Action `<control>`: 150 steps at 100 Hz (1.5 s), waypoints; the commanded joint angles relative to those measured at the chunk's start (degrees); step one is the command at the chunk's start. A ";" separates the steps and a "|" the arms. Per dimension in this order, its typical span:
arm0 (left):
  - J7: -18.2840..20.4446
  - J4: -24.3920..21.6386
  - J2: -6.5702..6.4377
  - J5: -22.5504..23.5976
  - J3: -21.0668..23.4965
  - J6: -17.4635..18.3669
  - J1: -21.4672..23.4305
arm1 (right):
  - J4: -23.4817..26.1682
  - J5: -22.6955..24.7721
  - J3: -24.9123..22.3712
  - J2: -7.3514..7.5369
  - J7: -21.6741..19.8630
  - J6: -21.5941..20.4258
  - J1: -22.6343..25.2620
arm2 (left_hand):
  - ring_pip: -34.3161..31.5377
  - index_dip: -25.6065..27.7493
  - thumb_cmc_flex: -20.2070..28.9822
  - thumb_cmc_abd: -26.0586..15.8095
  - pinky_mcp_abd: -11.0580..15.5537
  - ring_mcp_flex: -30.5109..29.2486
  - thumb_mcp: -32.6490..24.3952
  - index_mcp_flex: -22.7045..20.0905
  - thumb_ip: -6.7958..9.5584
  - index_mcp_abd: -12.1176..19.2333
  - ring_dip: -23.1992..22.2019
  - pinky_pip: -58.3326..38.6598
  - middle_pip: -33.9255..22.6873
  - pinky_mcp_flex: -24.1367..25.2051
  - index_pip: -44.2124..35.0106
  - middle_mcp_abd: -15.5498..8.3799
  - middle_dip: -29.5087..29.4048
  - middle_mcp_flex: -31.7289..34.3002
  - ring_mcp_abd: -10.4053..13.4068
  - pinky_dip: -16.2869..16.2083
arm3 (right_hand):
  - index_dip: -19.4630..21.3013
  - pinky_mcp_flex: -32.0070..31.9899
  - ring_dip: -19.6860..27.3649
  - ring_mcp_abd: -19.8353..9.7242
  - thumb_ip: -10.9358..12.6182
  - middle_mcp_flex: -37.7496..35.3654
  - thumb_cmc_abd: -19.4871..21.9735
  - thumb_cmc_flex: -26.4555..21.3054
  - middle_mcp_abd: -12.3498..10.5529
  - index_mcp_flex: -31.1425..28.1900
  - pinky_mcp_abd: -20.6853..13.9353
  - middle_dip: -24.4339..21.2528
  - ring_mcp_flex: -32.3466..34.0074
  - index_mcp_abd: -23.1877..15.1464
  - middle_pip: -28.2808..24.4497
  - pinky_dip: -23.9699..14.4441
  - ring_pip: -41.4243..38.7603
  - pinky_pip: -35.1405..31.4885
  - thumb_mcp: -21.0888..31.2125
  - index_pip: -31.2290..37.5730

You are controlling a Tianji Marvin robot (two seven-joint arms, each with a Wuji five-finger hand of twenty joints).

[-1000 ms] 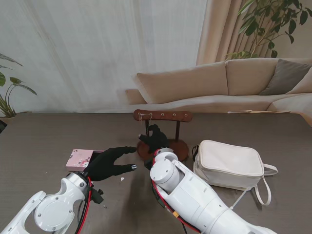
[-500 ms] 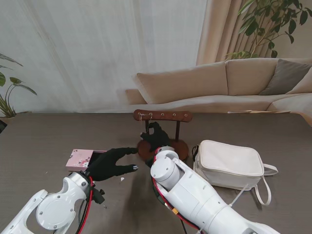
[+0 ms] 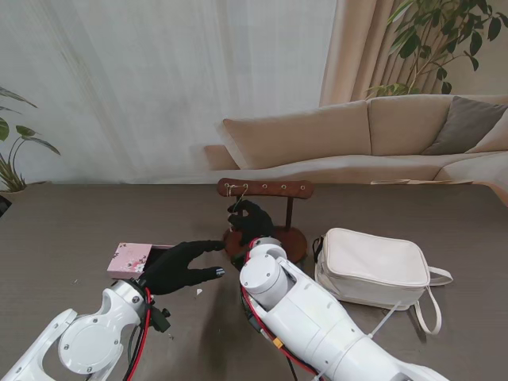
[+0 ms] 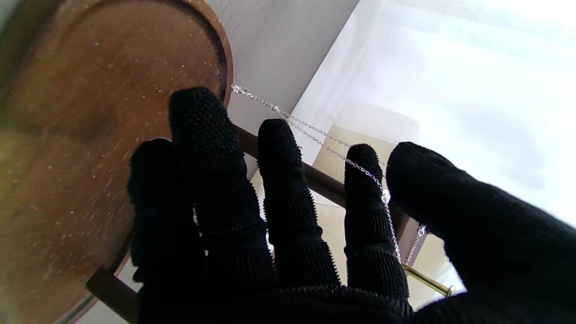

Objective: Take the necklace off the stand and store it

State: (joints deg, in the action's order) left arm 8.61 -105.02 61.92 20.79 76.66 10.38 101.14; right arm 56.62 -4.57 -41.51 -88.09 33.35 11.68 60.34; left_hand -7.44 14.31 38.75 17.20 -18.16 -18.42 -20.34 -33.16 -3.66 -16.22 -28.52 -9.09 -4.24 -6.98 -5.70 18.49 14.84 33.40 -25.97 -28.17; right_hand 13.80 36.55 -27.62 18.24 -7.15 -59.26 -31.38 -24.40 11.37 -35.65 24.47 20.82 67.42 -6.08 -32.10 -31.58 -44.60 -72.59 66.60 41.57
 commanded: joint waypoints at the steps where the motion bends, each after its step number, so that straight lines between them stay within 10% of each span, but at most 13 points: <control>1: 0.72 -0.44 0.19 -0.05 0.30 -0.18 0.54 | 0.27 -1.23 -0.29 -0.76 -0.60 0.44 -0.06 | 1.18 0.28 1.14 -1.59 0.86 -1.00 1.18 -0.35 0.66 0.54 0.77 -0.88 0.37 0.58 -0.06 0.35 0.54 0.74 -1.42 -0.79 | 0.28 -2.06 -0.75 0.17 -0.27 -1.27 -3.19 -1.77 -0.64 -1.36 0.35 0.98 3.67 -0.73 0.05 0.33 -1.37 -2.75 4.19 -1.38; 13: 0.55 -0.79 0.23 0.03 0.65 -0.32 0.94 | -0.65 -1.81 -0.37 -1.26 -0.41 1.19 -0.69 | 1.22 0.31 1.19 -1.76 0.91 -0.98 1.34 -0.60 0.66 0.55 0.86 -0.87 0.38 0.61 -0.15 0.26 0.54 0.74 -1.42 -0.80 | 0.75 -1.57 -1.24 -0.67 -0.50 -1.11 -5.26 -3.06 -0.84 -3.28 -0.15 1.62 4.22 0.83 -0.73 0.06 -2.56 -3.60 5.19 -0.73; 27: 0.24 -1.15 0.29 0.24 1.06 -0.42 1.40 | -2.53 -1.97 -0.31 -2.25 0.80 1.53 -1.63 | 1.26 0.33 1.29 -1.90 0.87 -0.99 1.52 -0.76 0.69 0.48 1.00 -0.88 0.39 0.61 -0.20 0.33 0.54 0.75 -1.43 -0.82 | -8.23 -0.51 -1.36 -2.10 -8.90 -1.16 -10.01 -6.18 -1.39 -7.24 -1.18 3.35 5.05 2.07 -3.11 -0.06 -5.14 -4.98 5.21 10.39; 39: 0.06 -1.38 0.34 0.24 1.26 -0.55 1.67 | -3.79 -2.34 -0.37 -2.94 1.66 1.47 -2.33 | 1.35 0.31 1.29 -2.12 0.91 -0.95 1.71 -0.76 0.69 0.51 1.17 -0.88 0.42 0.63 -0.18 0.42 0.52 0.72 -1.53 -0.84 | -8.29 0.59 -1.40 -2.82 -10.37 -2.28 -11.63 -8.81 -2.39 -11.17 -1.54 3.96 6.08 2.92 -4.14 -0.22 -6.27 -5.89 4.69 18.76; 105: -0.12 -2.10 0.40 0.37 1.77 -1.42 2.31 | 1.24 -3.29 -2.54 -0.91 0.75 3.12 -1.59 | 1.56 0.32 1.72 -3.22 0.90 -0.95 3.09 -1.07 0.82 0.49 2.14 -0.89 0.43 0.86 -0.21 0.38 0.51 0.72 -1.51 -0.99 | 16.21 2.54 -3.57 -3.22 -12.00 -4.56 -7.54 -11.78 -1.75 -14.90 -1.77 16.38 7.01 8.00 -15.57 -0.71 -16.43 -8.75 7.96 27.49; 150: -2.21 -3.96 0.81 1.81 4.62 -1.51 5.20 | 5.45 -4.25 -4.04 0.39 0.13 4.19 -0.95 | 1.70 0.40 2.20 -3.60 0.84 -1.03 3.87 -1.47 0.92 0.33 2.78 -0.87 0.42 0.92 -0.36 0.49 0.49 0.86 -1.57 -1.07 | 20.41 2.43 -4.55 -1.45 -12.60 -5.10 -7.89 -11.60 -0.13 -15.39 0.00 19.91 6.78 10.29 -19.73 -1.56 -20.23 -8.97 9.65 29.01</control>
State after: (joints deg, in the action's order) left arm 5.59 -108.45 62.48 22.62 81.02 9.07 105.84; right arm 60.34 -8.75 -45.24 -87.86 34.21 15.57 59.14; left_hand -6.75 14.70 39.40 15.96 -18.16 -18.42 -18.36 -33.81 -3.65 -16.24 -26.45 -9.16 -4.24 -6.93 -5.83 19.00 14.84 33.42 -26.04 -28.26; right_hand 32.32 36.56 -31.16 16.08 -19.29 -62.74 -39.94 -34.06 10.18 -49.37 23.99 39.67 71.10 5.36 -50.69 -31.53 -63.54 -78.24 72.93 66.40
